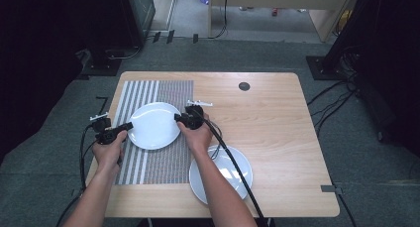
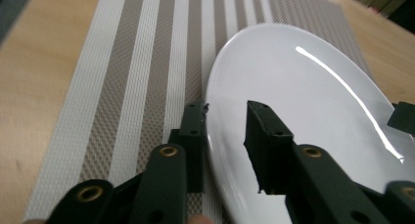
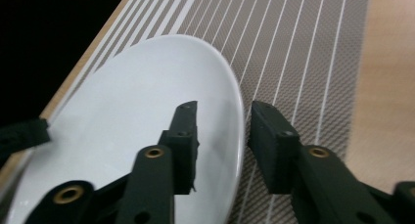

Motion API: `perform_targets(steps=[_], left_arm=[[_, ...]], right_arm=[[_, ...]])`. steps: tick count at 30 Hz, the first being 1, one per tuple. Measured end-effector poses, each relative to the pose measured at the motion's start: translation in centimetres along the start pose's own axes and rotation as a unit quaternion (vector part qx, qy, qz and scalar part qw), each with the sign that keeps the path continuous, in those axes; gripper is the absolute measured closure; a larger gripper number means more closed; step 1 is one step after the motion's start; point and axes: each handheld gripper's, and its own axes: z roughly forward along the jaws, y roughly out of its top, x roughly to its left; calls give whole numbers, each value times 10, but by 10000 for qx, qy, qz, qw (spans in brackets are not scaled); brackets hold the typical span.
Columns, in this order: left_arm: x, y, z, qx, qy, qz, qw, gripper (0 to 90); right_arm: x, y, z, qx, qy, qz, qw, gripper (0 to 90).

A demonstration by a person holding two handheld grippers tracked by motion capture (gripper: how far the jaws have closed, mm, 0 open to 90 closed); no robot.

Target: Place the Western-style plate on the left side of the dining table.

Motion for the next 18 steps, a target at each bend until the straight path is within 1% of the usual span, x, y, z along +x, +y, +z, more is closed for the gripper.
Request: perform_targets(steps=[1, 2, 3, 4, 5, 6, 7, 8, 9, 10, 11, 12, 13, 14, 15, 16, 17, 18], left_arm=[[-1, 1, -1, 17, -11, 115, 9999, 638], [-3, 2, -4, -67, 21, 365, 9993, 553], [-3, 2, -4, -67, 21, 365, 9993, 533], [-4, 2, -6, -98, 30, 430, 9990, 533], [-4, 2, -7, -115, 26, 458, 9989, 458], [-5, 1, -9, -196, -12, 546, 9983, 458], [-5, 1, -14, -421, -118, 659, 9969, 432], [-5, 1, -14, -421, -118, 659, 9969, 415], [-6, 1, -19, -520, -174, 697, 9961, 400], [-6, 1, -19, -520, -174, 697, 9961, 387], [-7, 1, -25, -669, -205, 678, 9952, 378], [-7, 1, -25, -669, -205, 678, 9952, 376], [-9, 2, -31, -793, -201, 670, 9944, 373], [-10, 2, -34, -849, -174, 627, 9943, 377], [-10, 2, -34, -849, -174, 627, 9943, 383], [-12, 3, -36, -876, -168, 595, 9942, 383], [-14, 3, -42, -941, -226, 571, 9937, 380], [-16, 3, -44, -967, -249, 575, 9933, 379]], right_arm=[[0, 1, -1, -36, -40, -103, 9999, 600], [-2, 3, -4, -45, -153, -263, 9995, 577], [-2, 3, -4, -45, -153, -263, 9995, 577], [-3, 5, -6, -79, -239, -386, 9989, 566], [-4, 8, -12, -167, -384, -649, 9970, 533], [-4, 8, -12, -167, -384, -649, 9970, 533], [-4, 12, -19, -260, -477, -946, 9940, 512], [-4, 12, -19, -260, -477, -946, 9940, 512], [-3, 15, -27, -265, -518, -1172, 9914, 478], [-3, 15, -27, -265, -518, -1172, 9914, 478], [-2, 18, -35, -239, -540, -1245, 9905, 432], [-2, 18, -35, -239, -540, -1245, 9905, 432], [-3, 21, -44, -262, -495, -1313, 9898, 431], [-4, 22, -49, -289, -454, -1333, 9896, 435], [-6, 23, -55, -340, -426, -1363, 9892, 436], [-6, 23, -55, -340, -426, -1363, 9892, 436], [-11, 25, -64, -442, -373, -1363, 9890, 432], [-13, 26, -69, -475, -343, -1337, 9893, 429]])
